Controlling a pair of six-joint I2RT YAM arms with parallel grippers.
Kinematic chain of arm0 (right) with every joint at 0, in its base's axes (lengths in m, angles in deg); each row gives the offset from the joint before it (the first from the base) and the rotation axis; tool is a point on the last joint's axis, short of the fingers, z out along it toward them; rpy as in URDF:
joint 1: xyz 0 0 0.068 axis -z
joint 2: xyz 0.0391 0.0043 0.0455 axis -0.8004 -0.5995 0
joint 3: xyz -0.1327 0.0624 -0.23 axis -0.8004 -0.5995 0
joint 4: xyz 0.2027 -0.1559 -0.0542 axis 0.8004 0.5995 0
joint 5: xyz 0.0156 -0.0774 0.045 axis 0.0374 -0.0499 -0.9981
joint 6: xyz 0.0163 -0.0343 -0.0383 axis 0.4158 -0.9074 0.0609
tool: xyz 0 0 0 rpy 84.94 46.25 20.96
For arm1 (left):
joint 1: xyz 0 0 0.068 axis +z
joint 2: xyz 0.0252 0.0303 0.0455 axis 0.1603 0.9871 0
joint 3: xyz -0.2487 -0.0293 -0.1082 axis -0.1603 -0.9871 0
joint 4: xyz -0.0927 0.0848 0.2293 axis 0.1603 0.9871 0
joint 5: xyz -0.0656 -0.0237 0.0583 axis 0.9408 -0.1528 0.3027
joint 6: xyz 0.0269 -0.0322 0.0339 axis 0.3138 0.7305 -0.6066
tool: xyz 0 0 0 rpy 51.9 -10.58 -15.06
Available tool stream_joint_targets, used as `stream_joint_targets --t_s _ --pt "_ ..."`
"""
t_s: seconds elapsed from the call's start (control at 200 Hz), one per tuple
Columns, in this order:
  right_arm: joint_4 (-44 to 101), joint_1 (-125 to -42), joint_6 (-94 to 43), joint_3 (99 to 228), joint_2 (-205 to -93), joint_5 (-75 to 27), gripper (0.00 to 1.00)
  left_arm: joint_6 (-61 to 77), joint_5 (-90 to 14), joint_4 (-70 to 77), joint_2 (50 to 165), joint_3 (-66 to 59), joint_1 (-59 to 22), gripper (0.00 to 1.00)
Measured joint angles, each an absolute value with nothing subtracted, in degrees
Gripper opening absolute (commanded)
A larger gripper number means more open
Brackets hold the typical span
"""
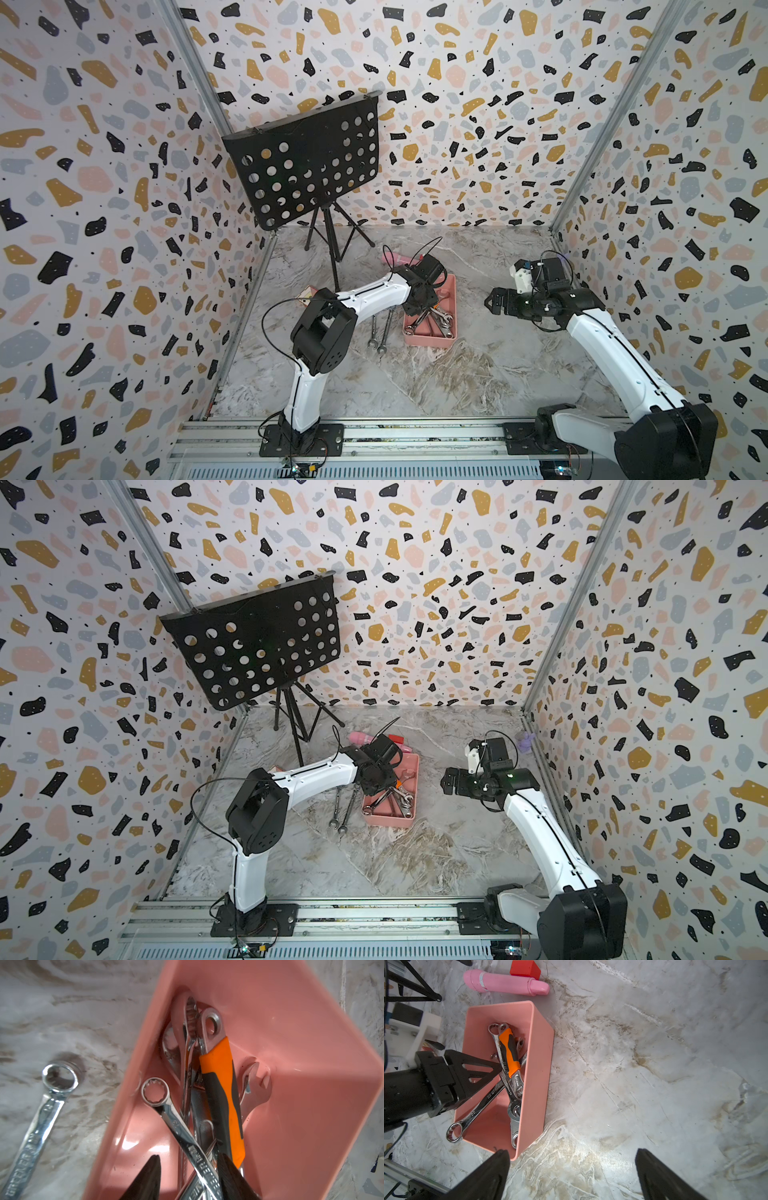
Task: Take out the wrench from the storage box
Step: Pick up the wrench from the storage box.
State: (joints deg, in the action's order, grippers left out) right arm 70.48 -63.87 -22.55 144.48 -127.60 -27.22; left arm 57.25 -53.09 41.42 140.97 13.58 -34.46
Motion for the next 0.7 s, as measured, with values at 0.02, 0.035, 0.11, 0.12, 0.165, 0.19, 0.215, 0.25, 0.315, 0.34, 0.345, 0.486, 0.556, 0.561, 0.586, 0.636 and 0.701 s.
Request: stream_joint_targets --t_s 0.02,0.035,0.11,0.12,0.165,0.19,0.215,0.25,0.315,0.34,0.345,0.486,0.556,0.561,0.586,0.636,0.701 --pt "70.46 -63.82 -22.55 144.39 -127.60 -27.22 1.00 57.64 -53.00 41.44 141.21 13.73 -34.46 0.46" --pt "70.46 -63.76 -22.57 144.31 -127.60 -27.26 1.00 57.95 -52.91 41.46 141.47 13.93 -34.46 0.45" --pt "70.46 -63.58 -22.55 143.89 -127.60 -27.35 1.00 59.28 -52.71 41.35 142.46 14.58 -34.46 0.43" --pt "70.46 -63.54 -22.55 143.83 -127.60 -27.35 1.00 59.48 -52.69 41.42 142.54 14.60 -34.44 0.43" --pt "70.43 -63.47 -22.55 143.67 -127.60 -27.37 1.00 59.90 -52.52 41.44 142.74 14.60 -34.37 0.43" --pt "70.37 -63.41 -22.55 143.56 -127.60 -27.37 1.00 60.18 -52.47 41.42 142.87 14.63 -34.35 0.42" --pt "70.32 -63.39 -22.57 143.48 -127.58 -27.39 1.00 60.44 -52.43 41.39 142.98 14.63 -34.33 0.41" --pt "70.24 -63.28 -22.57 143.30 -127.58 -27.46 1.00 60.70 -52.39 41.44 143.13 14.76 -34.33 0.40" --pt "70.11 -63.08 -22.55 142.97 -127.55 -27.61 1.00 61.01 -52.19 41.44 143.46 14.98 -34.33 0.37" --pt "70.08 -62.99 -22.55 142.86 -127.55 -27.68 1.00 61.19 -52.17 41.39 143.59 15.06 -34.26 0.36" --pt "70.06 -62.97 -22.55 142.84 -127.55 -27.70 1.00 61.14 -52.15 41.39 143.61 15.09 -34.24 0.36" --pt "70.02 -62.69 -22.55 142.60 -127.55 -28.03 1.00 61.56 -51.64 41.00 144.16 15.22 -33.89 0.29" --pt "70.00 -62.58 -22.55 142.54 -127.55 -28.14 1.00 61.69 -51.49 40.87 144.53 15.22 -33.67 0.25" --pt "70.00 -62.56 -22.55 142.54 -127.55 -28.14 1.00 61.69 -51.49 40.87 144.55 15.22 -33.65 0.25" --pt "70.00 -62.51 -22.55 142.54 -127.55 -28.18 1.00 61.75 -51.49 40.89 144.55 15.22 -33.61 0.24" --pt "69.98 -62.40 -22.55 142.54 -127.55 -28.25 1.00 61.86 -51.45 40.98 144.53 15.24 -33.54 0.21" --pt "69.95 -62.36 -22.53 142.54 -127.55 -28.33 1.00 62.06 -51.49 41.04 144.53 15.24 -33.52 0.19"
